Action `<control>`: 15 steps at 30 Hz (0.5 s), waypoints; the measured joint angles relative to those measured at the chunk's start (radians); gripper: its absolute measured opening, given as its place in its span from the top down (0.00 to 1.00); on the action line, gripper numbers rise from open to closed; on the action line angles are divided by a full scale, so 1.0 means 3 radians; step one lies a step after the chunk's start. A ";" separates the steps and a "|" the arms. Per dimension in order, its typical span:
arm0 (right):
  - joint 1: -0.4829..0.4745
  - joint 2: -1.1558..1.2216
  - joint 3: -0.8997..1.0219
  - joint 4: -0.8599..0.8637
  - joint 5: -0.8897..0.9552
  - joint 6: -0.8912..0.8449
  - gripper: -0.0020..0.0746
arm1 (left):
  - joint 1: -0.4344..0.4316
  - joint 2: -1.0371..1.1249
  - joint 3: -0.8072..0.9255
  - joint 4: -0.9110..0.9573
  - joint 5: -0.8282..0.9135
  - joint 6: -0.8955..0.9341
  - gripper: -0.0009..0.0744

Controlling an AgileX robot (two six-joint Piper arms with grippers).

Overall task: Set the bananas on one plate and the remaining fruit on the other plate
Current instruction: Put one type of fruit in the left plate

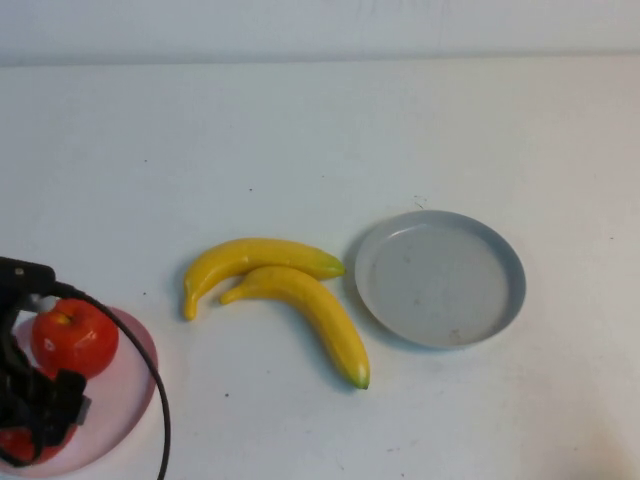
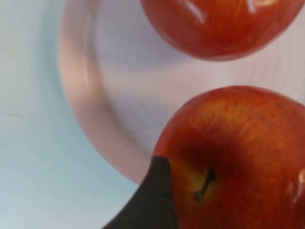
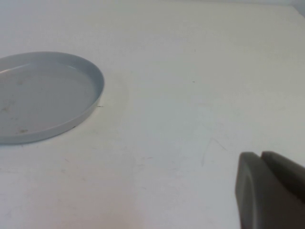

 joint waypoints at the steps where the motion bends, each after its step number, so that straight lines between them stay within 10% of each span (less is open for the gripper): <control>1: 0.0000 0.0000 0.0000 0.0000 0.0000 0.0000 1.00 | 0.0000 -0.0108 -0.0030 -0.0002 0.0056 0.0000 0.10; 15: 0.0000 0.0000 0.0000 0.0000 0.0000 0.0000 1.00 | 0.0000 -0.1028 -0.0080 -0.0038 0.0138 -0.0007 0.10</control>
